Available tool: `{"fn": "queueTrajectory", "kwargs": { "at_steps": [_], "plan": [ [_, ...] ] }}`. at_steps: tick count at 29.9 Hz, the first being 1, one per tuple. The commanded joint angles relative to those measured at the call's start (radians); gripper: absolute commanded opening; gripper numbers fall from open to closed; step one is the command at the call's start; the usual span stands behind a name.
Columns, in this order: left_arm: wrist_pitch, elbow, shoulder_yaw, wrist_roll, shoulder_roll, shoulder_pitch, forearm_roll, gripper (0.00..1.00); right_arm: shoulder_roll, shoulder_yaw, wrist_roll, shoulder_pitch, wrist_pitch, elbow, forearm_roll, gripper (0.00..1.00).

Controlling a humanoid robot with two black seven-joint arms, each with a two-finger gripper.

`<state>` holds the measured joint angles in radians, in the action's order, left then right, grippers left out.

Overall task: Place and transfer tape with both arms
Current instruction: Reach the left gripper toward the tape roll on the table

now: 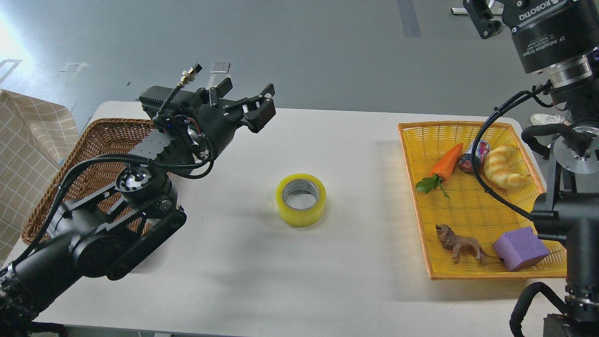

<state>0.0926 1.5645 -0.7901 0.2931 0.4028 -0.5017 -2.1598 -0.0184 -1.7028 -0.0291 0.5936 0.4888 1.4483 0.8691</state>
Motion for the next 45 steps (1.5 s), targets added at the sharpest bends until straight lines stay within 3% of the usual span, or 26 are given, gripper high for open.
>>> {"fn": "queueTrajectory", "kwargs": {
  "at_steps": [1,2,3,6,10,11,15,27,39,45],
  "plan": [
    [0.012,-0.001,0.061,0.044,0.008,-0.006,-0.012,0.98,-0.002,-0.008,-0.006,0.002,0.0,0.0,-0.042,0.99],
    [0.013,-0.003,0.071,0.081,0.011,-0.003,-0.015,0.98,-0.005,-0.008,-0.008,0.002,0.0,0.0,-0.057,0.99],
    [0.013,-0.004,0.072,0.09,0.013,-0.001,-0.015,0.98,-0.006,-0.008,-0.008,0.002,0.0,0.0,-0.062,0.99],
    [0.015,-0.026,0.109,0.083,0.017,-0.001,-0.017,0.98,-0.015,-0.008,-0.008,0.0,0.0,-0.002,-0.065,0.99],
    [0.015,-0.098,0.222,-0.078,0.063,-0.046,-0.021,0.98,-0.015,-0.008,-0.008,0.002,0.0,-0.003,-0.065,0.99],
    [0.015,-0.112,0.254,-0.09,0.067,-0.069,-0.022,0.98,-0.017,-0.008,-0.009,0.003,0.0,-0.003,-0.065,0.99],
    [0.015,-0.133,0.302,-0.092,0.053,-0.095,-0.022,0.98,-0.02,-0.008,-0.009,0.002,0.0,-0.005,-0.065,0.99],
    [0.018,-0.23,0.293,-0.088,-0.137,-0.095,0.072,0.98,-0.043,-0.012,-0.011,-0.001,0.0,0.0,-0.065,0.99],
    [0.016,-0.348,0.299,-0.092,-0.128,-0.097,0.084,0.97,-0.077,-0.041,-0.011,-0.021,0.0,0.056,-0.065,0.99],
    [0.015,-0.35,0.304,-0.101,-0.114,-0.086,0.084,0.97,-0.086,-0.046,-0.011,-0.032,0.0,0.069,-0.065,0.99]
  ]
}}
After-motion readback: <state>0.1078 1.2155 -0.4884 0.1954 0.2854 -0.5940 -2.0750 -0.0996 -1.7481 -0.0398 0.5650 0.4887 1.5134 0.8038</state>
